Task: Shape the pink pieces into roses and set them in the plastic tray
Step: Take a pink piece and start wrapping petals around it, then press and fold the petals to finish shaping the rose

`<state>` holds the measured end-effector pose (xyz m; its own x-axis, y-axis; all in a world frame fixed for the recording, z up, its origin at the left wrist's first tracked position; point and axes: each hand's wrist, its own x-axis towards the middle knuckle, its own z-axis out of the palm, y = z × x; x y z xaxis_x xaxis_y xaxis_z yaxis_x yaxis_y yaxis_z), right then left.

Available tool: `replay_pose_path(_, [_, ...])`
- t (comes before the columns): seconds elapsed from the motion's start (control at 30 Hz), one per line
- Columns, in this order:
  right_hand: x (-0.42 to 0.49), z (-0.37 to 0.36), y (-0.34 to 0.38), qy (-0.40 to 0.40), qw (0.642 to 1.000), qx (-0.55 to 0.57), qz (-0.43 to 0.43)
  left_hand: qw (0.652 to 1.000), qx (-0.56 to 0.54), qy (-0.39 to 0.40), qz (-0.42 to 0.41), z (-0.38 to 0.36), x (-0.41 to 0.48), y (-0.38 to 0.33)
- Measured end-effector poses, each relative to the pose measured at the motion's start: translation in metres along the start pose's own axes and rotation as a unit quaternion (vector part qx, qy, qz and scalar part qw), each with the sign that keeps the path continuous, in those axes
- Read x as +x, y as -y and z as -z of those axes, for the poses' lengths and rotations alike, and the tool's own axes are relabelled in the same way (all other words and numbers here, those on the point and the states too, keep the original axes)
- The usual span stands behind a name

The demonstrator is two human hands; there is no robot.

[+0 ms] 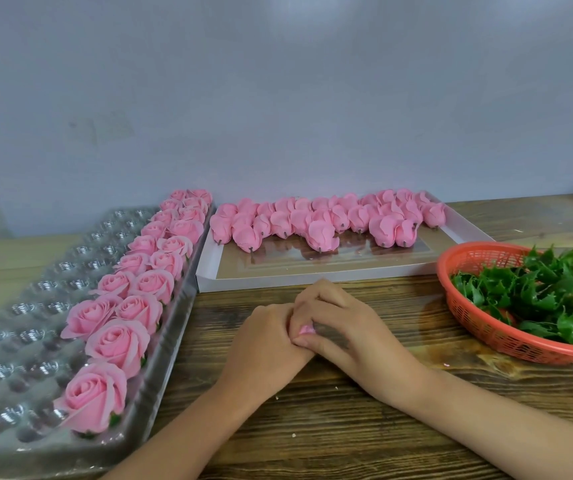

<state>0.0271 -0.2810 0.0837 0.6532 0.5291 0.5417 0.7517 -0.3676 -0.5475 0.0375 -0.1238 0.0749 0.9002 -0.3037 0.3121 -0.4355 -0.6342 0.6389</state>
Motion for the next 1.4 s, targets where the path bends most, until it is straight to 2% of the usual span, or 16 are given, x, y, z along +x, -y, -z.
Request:
replay_pose_path(0.2, [0.006,0.016,0.005,0.073,0.973,-0.188,0.113,0.999,-0.014,0.026,0.037,0.001,0.003,0.003])
replay_pose_path(0.37, [0.016,0.036,0.017,0.166,0.952,-0.228,0.122,0.995,-0.083,0.049,0.036,0.003,0.003,-0.002])
replay_pose_path(0.43, [0.022,0.05,0.026,0.19,0.957,-0.203,0.082,0.989,-0.136,0.029,0.045,0.004,0.003,-0.002])
replay_pose_path(0.53, [0.029,0.081,0.034,0.119,0.963,-0.241,-0.029,0.98,-0.19,-0.018,0.06,0.006,0.003,0.0])
replay_pose_path(0.63, [0.029,0.124,0.027,0.053,0.942,-0.291,-0.157,0.967,-0.239,-0.03,0.085,0.007,0.004,0.001])
replay_pose_path(0.7, [0.024,0.155,0.014,0.044,0.913,-0.332,-0.233,0.96,-0.26,-0.042,0.1,0.008,0.004,0.001])
replay_pose_path(0.77, [0.014,0.183,-0.001,0.09,0.867,-0.368,-0.323,0.95,-0.283,-0.058,0.118,0.009,0.004,0.003])
replay_pose_path(0.87, [0.0,0.202,-0.022,0.213,0.789,-0.371,-0.441,0.939,-0.309,-0.073,0.132,0.009,0.005,0.004])
replay_pose_path(0.97, [-0.002,0.194,-0.036,0.292,0.743,-0.38,-0.467,0.934,-0.322,-0.076,0.137,0.01,0.005,0.004])
replay_pose_path(1.1, [0.0,0.179,-0.049,0.334,0.709,-0.411,-0.465,0.932,-0.325,-0.073,0.142,0.009,0.005,0.005])
replay_pose_path(1.2, [-0.001,0.182,-0.052,0.326,0.712,-0.415,-0.463,0.933,-0.32,-0.068,0.148,0.009,0.005,0.005])
replay_pose_path(1.4, [-0.004,0.2,-0.054,0.244,0.768,-0.379,-0.455,0.935,-0.316,-0.07,0.146,0.009,0.004,0.004])
